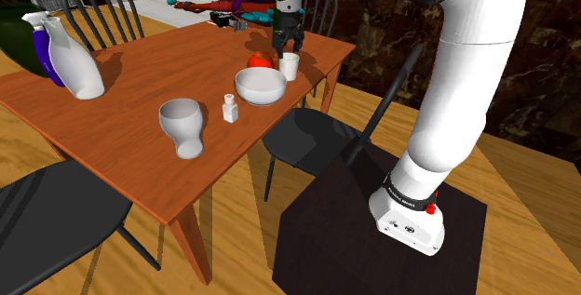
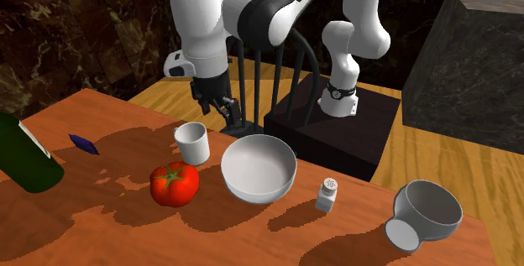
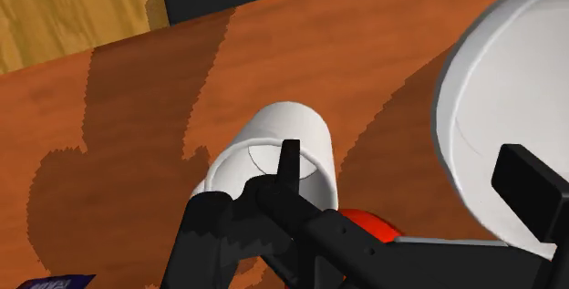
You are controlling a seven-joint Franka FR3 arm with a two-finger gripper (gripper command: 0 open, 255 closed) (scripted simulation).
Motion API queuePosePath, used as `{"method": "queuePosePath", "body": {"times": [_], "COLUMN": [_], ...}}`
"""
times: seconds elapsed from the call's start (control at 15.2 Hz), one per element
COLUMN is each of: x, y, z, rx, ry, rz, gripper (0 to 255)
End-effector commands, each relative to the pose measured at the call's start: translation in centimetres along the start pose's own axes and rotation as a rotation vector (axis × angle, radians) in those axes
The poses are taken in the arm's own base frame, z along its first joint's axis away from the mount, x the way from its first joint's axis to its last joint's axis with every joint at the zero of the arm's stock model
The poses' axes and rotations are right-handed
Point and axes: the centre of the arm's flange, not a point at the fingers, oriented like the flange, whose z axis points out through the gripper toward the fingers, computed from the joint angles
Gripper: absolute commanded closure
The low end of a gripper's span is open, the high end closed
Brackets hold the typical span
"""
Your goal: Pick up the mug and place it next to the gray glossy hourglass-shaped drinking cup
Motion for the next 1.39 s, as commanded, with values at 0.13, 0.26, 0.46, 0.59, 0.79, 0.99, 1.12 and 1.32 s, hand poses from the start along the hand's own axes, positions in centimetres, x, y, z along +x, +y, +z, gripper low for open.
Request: {"method": "queuePosePath", "body": {"times": [0.13, 0.26, 0.46, 0.59, 0.79, 0.99, 1.12, 1.32], "x": [4.7, 5.6, 5.6, 5.7, 5.7, 5.7, 5.7, 5.7], "y": [1.8, 2.2, 2.2, 2.2, 2.2, 2.2, 2.2, 2.2], "z": [1.5, 2.4, 3.9, 5.0, 5.8, 5.8, 5.8, 5.8], "rx": [-0.011, -0.013, -0.013, -0.013, -0.013, -0.013, -0.013, -0.013], "ry": [0.011, 0.013, 0.013, 0.013, 0.013, 0.013, 0.013, 0.013], "rz": [-0.001, -0.001, -0.001, -0.001, -0.001, -0.001, -0.001, -0.001], "gripper": [0, 0, 0, 0, 0, 0, 0, 255]}}
